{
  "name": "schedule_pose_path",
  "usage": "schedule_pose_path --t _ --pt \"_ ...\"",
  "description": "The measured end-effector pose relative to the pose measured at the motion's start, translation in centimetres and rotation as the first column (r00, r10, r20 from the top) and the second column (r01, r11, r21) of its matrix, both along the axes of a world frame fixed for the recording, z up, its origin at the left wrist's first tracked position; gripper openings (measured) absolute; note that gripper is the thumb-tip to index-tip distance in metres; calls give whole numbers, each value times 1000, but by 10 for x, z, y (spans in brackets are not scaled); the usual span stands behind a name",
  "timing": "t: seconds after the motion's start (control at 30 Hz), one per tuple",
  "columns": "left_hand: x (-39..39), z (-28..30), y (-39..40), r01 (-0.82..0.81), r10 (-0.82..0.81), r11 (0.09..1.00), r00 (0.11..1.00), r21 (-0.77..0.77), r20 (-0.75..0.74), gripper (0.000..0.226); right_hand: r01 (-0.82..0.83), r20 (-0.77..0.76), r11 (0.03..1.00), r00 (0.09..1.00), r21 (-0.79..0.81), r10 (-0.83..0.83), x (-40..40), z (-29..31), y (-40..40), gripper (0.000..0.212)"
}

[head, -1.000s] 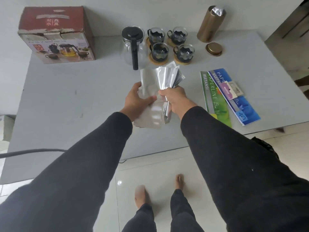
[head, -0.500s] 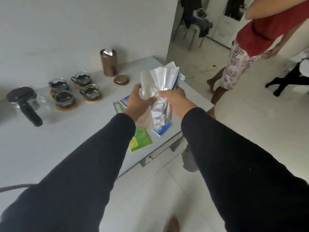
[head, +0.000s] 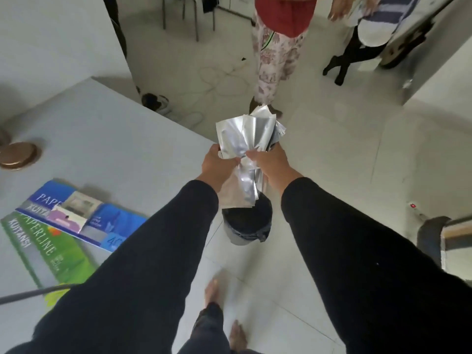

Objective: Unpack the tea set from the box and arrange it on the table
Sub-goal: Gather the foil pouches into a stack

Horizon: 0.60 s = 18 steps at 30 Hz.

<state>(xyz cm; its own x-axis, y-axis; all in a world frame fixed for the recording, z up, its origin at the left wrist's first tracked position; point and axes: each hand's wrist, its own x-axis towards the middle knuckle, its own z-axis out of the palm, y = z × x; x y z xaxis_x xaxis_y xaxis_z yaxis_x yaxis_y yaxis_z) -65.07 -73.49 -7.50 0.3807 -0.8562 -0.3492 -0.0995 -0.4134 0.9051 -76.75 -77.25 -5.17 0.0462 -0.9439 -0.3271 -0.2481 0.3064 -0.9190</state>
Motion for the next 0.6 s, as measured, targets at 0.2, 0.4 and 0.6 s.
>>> schedule_pose_path --t 0.2,0.4,0.6 --pt "-18 -64 -74 93 -97 988 995 121 26 55 87 11 988 996 124 -89 -29 -67 -52 24" --pt "-26 -168 -128 104 -133 966 985 237 111 45 135 10 975 990 179 -139 -41 -173 -93 15" --pt "-26 -296 -152 75 -102 941 993 329 64 21 159 -71 954 987 253 -145 -49 -305 -110 15"
